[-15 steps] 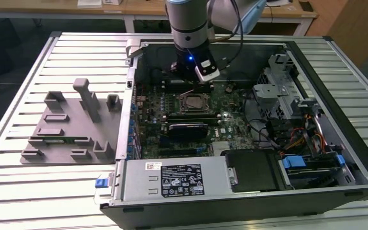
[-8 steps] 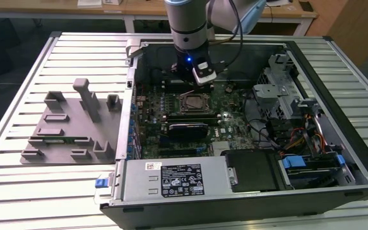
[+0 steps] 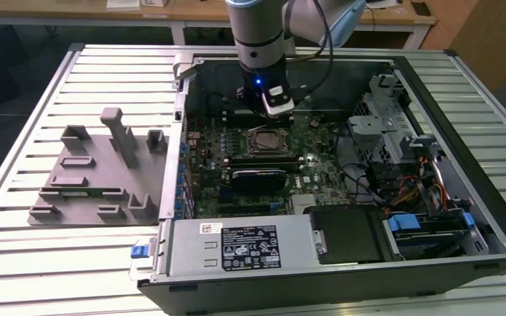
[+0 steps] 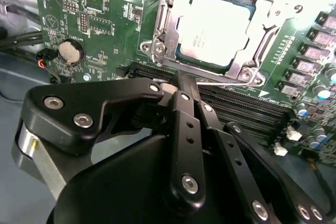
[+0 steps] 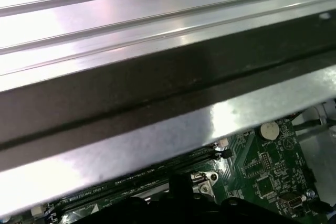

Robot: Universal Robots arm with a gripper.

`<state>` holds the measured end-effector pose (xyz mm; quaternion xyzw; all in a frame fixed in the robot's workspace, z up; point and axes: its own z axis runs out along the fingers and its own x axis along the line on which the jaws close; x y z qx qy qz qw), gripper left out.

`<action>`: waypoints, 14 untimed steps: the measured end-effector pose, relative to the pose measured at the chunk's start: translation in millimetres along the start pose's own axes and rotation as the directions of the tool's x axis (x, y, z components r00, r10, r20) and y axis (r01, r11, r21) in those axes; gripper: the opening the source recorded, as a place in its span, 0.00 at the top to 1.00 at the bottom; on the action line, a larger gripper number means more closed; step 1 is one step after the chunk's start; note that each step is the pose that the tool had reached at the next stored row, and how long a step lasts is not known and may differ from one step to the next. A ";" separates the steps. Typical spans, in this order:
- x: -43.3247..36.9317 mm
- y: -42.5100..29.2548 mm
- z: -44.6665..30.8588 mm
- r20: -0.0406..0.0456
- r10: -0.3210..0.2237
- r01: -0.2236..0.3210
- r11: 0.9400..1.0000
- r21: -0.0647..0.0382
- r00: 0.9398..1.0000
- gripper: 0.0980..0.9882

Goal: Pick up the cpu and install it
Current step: 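Install the first cpu locking lever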

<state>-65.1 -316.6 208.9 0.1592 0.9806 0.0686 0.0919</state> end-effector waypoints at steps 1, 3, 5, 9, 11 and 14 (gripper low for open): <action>0.2 0.4 0.5 0.001 0.008 -0.008 1.000 0.001 1.000 0.99; 0.8 1.6 1.4 0.003 0.020 -0.020 1.000 0.003 1.000 0.99; 1.6 3.2 2.4 0.005 0.029 -0.030 1.000 0.005 1.000 0.99; 3.5 6.6 3.9 0.008 0.046 -0.046 0.999 0.007 0.999 0.99; 4.7 7.8 4.5 0.009 0.055 -0.055 0.998 0.009 0.998 0.99; 6.2 8.1 5.5 0.012 0.067 -0.067 0.998 0.010 0.998 0.99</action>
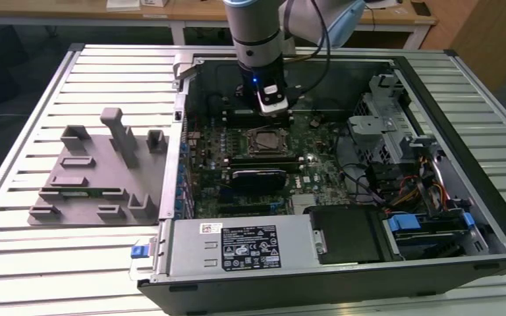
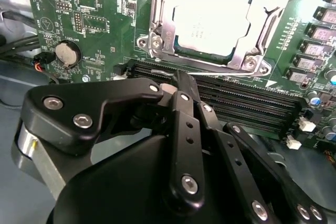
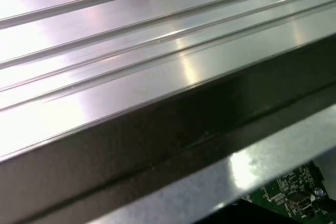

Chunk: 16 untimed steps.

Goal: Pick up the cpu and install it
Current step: 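Install the first cpu locking lever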

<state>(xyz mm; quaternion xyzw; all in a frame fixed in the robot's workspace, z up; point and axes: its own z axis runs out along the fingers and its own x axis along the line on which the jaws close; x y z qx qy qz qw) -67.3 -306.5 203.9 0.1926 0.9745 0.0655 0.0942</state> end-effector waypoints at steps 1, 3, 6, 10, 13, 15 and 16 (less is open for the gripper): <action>0.1 -0.1 0.4 0.000 0.003 -0.003 1.000 0.001 1.000 0.99; 0.2 -0.2 0.9 0.001 0.007 -0.007 1.000 0.001 1.000 0.99; 0.3 -0.2 1.0 0.001 0.007 -0.007 1.000 0.002 1.000 0.99; 0.4 -0.3 1.9 0.003 0.007 -0.007 1.000 0.003 1.000 0.99; 0.6 -0.6 3.3 0.006 0.006 -0.006 1.000 0.005 1.000 0.99; 0.8 -0.8 4.2 0.007 0.006 -0.006 1.000 0.007 1.000 0.99; 0.9 -0.8 4.6 0.008 0.005 -0.005 1.000 0.008 1.000 0.99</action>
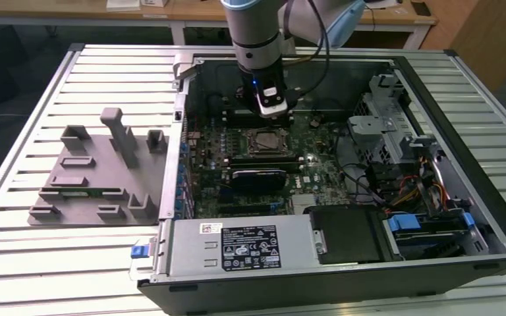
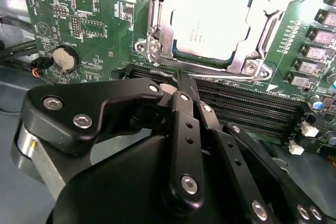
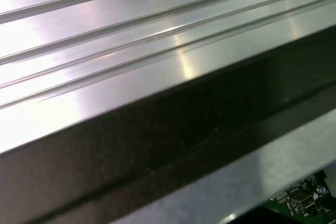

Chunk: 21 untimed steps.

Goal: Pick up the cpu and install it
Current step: 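Install the first cpu locking lever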

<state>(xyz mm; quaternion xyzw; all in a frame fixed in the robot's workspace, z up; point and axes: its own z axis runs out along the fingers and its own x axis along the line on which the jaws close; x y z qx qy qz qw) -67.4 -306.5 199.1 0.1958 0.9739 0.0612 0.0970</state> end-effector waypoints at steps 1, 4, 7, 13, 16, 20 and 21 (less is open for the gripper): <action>0.1 -0.1 0.4 0.001 0.000 0.000 1.000 0.001 1.000 0.99; 0.3 -0.3 1.9 0.003 -0.001 0.001 1.000 0.004 1.000 0.99; 0.5 -0.5 3.2 0.005 -0.002 0.002 1.000 0.008 1.000 0.99; 0.8 -0.9 5.0 0.006 -0.003 0.003 1.000 0.010 1.000 0.99; 0.8 -1.0 6.1 0.006 -0.003 0.003 1.000 0.010 1.000 0.99; 0.7 -1.5 6.6 0.005 -0.002 0.002 1.000 0.008 1.000 0.99; 0.6 -1.8 6.6 0.005 -0.002 0.002 1.000 0.006 1.000 0.99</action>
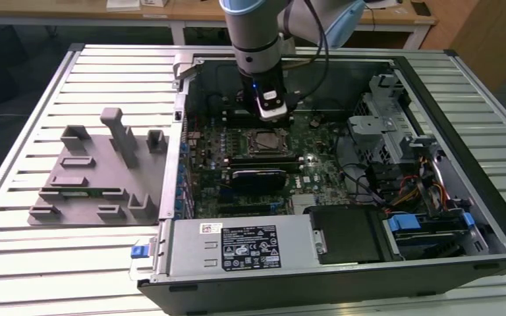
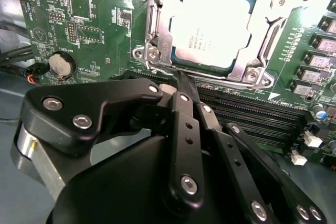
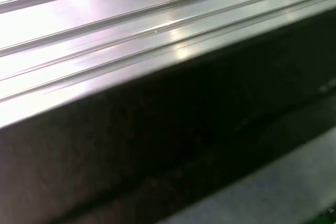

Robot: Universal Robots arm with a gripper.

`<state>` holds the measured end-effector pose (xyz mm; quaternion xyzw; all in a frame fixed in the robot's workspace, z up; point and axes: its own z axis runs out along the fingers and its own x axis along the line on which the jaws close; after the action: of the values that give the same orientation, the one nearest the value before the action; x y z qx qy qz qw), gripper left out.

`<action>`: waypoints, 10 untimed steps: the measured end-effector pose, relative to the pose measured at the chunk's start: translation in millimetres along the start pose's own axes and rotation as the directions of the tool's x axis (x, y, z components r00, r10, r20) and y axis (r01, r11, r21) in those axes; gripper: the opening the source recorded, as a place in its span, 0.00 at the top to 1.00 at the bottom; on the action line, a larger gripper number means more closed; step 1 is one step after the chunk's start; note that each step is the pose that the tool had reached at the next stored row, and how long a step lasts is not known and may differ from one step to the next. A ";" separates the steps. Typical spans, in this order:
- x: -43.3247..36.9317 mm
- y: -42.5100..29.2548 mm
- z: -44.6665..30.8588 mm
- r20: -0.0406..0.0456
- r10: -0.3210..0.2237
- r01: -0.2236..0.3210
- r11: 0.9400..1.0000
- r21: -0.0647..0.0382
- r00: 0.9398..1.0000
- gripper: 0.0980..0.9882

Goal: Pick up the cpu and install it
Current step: 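Install the first cpu locking lever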

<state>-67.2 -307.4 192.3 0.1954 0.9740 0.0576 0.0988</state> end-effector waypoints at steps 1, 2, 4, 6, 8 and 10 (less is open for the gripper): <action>-0.2 -0.5 0.0 -0.001 0.001 -0.001 1.000 -0.002 1.000 0.99; -0.5 -1.1 -0.1 -0.002 0.001 -0.001 1.000 -0.004 1.000 0.99; -1.3 -2.5 -0.1 -0.003 0.002 -0.002 1.000 -0.007 1.000 0.99; -2.6 -3.9 -0.1 -0.004 0.002 -0.002 1.000 -0.010 1.000 0.99; -4.1 -5.3 -0.1 -0.006 0.003 -0.003 1.000 -0.014 1.000 0.99; -5.1 -6.6 -0.3 -0.011 0.006 -0.006 1.000 -0.025 1.000 0.99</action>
<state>-65.1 -315.5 192.5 0.1968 0.9732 0.0709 0.0957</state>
